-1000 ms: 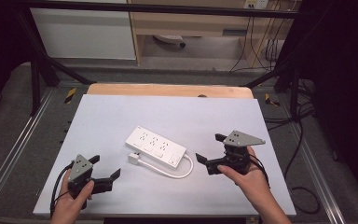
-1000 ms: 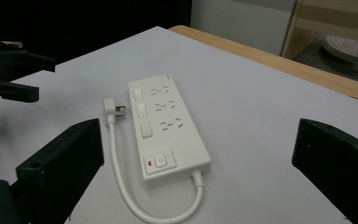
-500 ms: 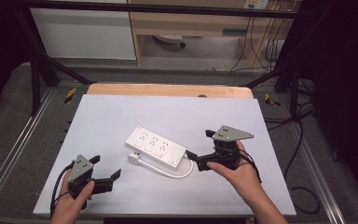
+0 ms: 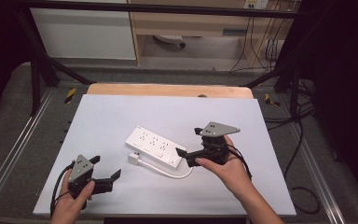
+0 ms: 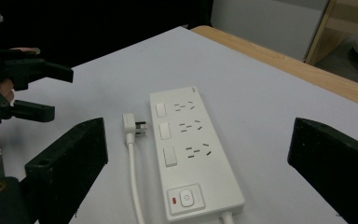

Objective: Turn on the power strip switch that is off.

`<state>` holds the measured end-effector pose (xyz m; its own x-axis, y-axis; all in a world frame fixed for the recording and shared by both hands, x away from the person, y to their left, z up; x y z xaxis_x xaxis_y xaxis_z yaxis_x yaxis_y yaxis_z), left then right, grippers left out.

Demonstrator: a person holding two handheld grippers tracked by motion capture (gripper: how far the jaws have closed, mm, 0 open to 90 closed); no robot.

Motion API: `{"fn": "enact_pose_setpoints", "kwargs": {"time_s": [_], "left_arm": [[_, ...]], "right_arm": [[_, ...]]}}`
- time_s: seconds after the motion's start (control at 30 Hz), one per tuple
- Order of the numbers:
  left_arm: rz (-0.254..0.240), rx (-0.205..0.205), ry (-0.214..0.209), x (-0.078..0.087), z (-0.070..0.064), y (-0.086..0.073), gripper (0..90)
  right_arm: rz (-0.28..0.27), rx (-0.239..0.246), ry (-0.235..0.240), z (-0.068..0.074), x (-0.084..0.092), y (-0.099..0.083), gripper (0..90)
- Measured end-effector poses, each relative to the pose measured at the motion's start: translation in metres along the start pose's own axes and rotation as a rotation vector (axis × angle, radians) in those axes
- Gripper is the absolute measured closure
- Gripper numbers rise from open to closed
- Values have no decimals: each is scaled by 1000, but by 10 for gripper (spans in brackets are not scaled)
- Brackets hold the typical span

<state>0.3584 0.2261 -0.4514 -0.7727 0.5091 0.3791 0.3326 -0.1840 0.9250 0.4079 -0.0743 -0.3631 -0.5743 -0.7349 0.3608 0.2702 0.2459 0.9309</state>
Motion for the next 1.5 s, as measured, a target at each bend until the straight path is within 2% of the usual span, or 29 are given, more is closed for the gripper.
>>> {"fn": "enact_pose_setpoints", "kwargs": {"time_s": [0.33,0.53,1.1,1.5], "left_arm": [[-1,0,0,0,0,0,63],[0,-3,1,0,0,0,63],[4,-10,-1,0,0,0,63],[7,-11,0,0,0,-1,63]], "right_arm": [[-11,-12,9,1,-10,3,115],[-21,-14,18,4,-16,5,194],[-43,28,15,15,-36,5,412],[-51,66,30,24,-49,-3,630]]}}
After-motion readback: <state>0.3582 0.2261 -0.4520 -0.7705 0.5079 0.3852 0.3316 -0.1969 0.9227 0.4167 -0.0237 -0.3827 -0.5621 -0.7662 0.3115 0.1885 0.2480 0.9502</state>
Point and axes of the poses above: each handheld gripper's, and its own axes: x roughly backward along the jaws, y roughly out of its top, z roughly to its left, the point moved 7 cm from there along -x, roughly forward along the jaws, and after that the axes turned 4 degrees about -z, right-handed, at the moved point
